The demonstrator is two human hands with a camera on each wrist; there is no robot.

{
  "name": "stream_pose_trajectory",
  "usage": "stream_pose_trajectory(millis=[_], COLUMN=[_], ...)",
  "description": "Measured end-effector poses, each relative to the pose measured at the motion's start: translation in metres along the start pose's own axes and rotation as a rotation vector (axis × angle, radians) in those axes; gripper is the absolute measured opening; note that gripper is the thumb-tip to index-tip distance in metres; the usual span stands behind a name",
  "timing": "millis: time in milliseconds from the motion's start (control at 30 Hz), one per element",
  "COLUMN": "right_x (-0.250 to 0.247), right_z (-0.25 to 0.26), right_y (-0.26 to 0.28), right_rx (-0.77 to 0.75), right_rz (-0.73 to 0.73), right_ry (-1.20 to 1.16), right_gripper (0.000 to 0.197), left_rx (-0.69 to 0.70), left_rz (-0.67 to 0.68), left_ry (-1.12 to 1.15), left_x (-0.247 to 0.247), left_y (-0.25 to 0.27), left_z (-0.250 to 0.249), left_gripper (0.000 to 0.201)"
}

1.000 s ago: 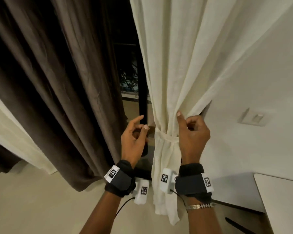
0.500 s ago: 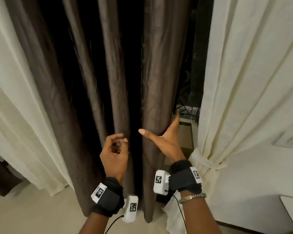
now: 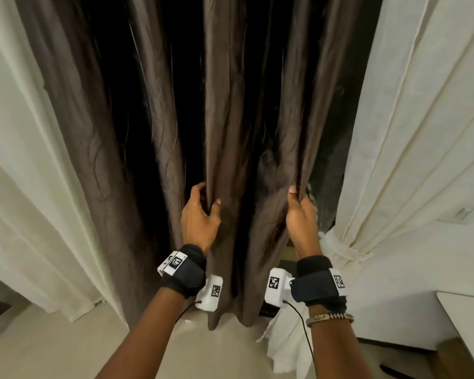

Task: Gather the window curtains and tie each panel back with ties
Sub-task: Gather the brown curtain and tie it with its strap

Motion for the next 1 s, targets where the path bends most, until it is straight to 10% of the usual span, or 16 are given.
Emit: stream_pose_trajectory(millis=[233, 467, 567, 667, 733, 833, 1000], right_x=[0.025, 0.064, 0.062, 0.060, 0.062, 0.068, 0.090], right_z=[-0.019, -0.033, -0.044, -0.050, -0.049, -0.051, -0.045], right_y=[0.012, -0.002, -0.017, -0.019, -0.019, -0.021, -0.018], right_rx=[0.040, -0.020, 0.010, 0.070, 0.082, 0.100, 0.133], right_rz=[0.107, 0.197, 0.051, -0.014, -0.011, 0.005, 0.046], right_ry=[-0.163, 0.037, 0.001, -0.054, -0.054, -0.047, -0.068], right_gripper=[0.016, 0.039, 0.017, 0.037, 0.045, 0.033, 0.022], left_rx=[0.157, 0.228, 0.230, 0.173, 0.042, -0.105, -0.063], left_rz=[0.054, 0.645, 0.410, -0.203, -0.427, -0.272, -0.112], left_ry=[-0.087, 0.010, 0.016, -0.080, -0.069, -0.049, -0.116], left_x=[0.026, 0.049, 0.017, -0.037, -0.056, -0.057, -0.045], left_y=[0.026, 0.035, 0.035, 0.039, 0.034, 0.003, -0.011], left_z=[-0.017, -0.022, -0.023, -0.014, 0.002, 0.032, 0.034], left_gripper=[0.021, 0.073, 0.047, 0.027, 0.050, 0.078, 0.034])
Point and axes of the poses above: each hand's wrist, its own y-axis away from the middle knuckle, its own x-axis out of the palm, z = x × y, the point moved 5 cm from there along -y, towards the middle knuckle, and after that the axes turned 8 degrees about z, right-handed, at the moved point
